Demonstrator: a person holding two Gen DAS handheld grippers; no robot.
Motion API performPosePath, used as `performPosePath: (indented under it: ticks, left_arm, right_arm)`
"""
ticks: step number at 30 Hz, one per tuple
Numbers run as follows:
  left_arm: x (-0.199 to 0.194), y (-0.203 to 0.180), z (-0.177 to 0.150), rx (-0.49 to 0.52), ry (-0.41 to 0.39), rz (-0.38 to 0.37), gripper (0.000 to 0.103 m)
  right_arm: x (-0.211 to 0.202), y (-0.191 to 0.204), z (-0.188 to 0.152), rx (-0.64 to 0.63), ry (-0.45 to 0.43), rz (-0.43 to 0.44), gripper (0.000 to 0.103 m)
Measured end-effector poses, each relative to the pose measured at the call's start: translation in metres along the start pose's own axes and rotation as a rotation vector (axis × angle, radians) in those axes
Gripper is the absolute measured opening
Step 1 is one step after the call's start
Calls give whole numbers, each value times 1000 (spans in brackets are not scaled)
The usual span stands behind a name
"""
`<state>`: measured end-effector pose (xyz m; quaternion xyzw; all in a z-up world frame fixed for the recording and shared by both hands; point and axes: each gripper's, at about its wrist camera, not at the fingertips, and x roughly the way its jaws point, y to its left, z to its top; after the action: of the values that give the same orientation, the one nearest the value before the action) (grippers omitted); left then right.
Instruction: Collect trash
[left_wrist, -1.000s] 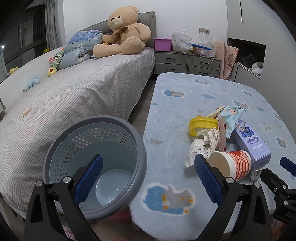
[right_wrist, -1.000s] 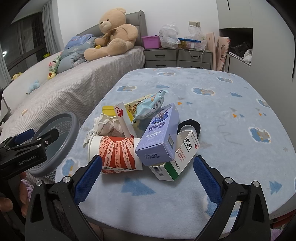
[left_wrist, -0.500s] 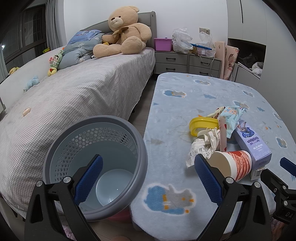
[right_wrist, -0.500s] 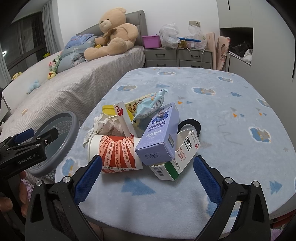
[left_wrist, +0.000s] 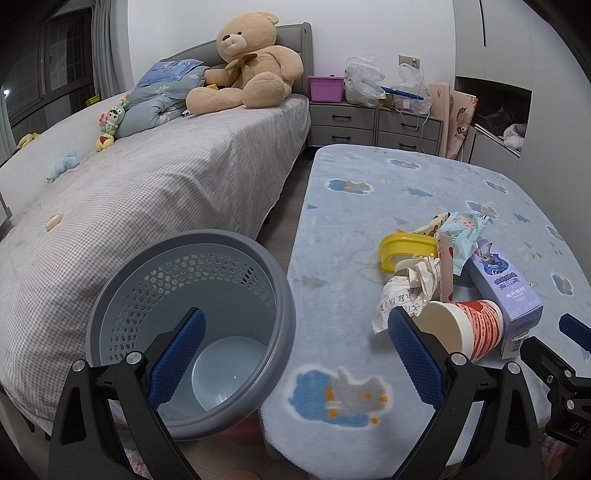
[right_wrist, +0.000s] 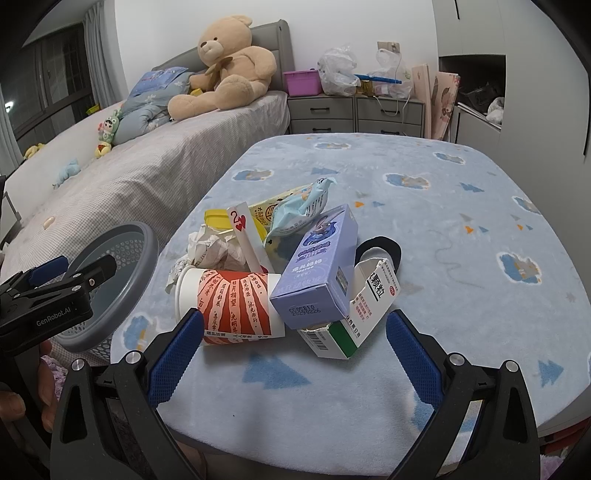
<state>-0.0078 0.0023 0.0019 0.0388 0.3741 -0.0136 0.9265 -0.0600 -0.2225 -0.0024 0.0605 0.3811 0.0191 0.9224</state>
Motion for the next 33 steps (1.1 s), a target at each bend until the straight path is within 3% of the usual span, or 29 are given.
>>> performPosePath:
  ticks: [10, 22, 26, 33]
  left_arm:
    - [-3, 4, -3, -5, 4, -5, 95]
    - [0, 7, -1, -15, 13, -23, 95]
    - [0, 6, -2, -9, 14, -28, 95]
    - [0, 6, -1, -11, 13, -34, 95]
  right_arm:
    - [0, -3, -1, 10, 7, -4, 97]
    - [1, -39, 1, 75, 30, -64, 97]
    - [12, -51, -3, 113, 93, -50, 97]
    - [33, -49, -14, 71, 158, -82, 97]
